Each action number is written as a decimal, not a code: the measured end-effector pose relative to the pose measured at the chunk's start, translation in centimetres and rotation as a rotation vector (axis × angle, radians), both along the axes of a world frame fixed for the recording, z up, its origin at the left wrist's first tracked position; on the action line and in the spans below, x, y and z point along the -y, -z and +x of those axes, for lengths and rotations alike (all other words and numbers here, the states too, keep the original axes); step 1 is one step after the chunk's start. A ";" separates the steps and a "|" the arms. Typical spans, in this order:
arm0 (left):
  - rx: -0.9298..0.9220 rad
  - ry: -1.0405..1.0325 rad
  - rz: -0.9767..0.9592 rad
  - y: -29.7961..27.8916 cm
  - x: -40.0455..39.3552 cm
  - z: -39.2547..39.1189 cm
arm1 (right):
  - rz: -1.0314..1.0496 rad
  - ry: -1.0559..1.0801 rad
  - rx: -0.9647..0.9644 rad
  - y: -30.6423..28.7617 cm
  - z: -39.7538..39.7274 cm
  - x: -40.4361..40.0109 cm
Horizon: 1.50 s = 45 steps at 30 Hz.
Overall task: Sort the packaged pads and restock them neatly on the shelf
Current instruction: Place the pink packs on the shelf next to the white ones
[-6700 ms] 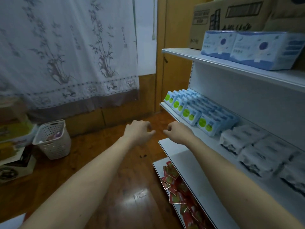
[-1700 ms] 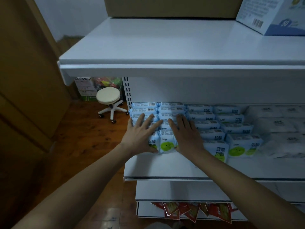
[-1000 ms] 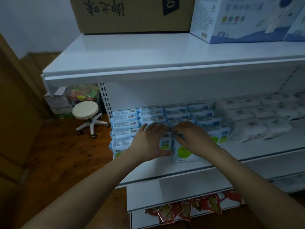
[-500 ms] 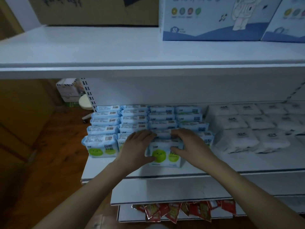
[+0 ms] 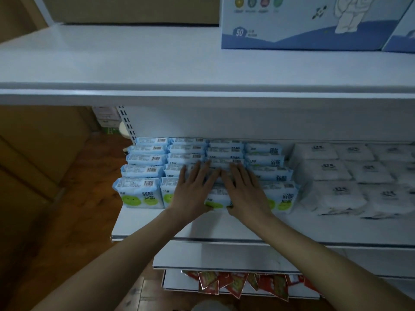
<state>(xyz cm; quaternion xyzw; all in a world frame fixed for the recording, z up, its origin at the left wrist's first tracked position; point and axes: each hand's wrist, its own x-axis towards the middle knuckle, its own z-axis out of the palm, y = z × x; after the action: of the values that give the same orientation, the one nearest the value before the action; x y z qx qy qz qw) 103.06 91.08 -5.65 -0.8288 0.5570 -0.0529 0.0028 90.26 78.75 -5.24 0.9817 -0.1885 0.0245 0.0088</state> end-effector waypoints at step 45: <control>-0.011 -0.087 0.210 -2.6 14.9 -7.9 | 0.033 0.151 0.017 0.5 -5.4 10.9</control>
<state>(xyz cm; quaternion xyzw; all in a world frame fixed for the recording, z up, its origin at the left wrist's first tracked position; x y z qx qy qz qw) 95.20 76.22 -3.01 -0.8476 0.5230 0.0106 0.0888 84.90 67.81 -5.72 0.9645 -0.2623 0.0289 -0.0069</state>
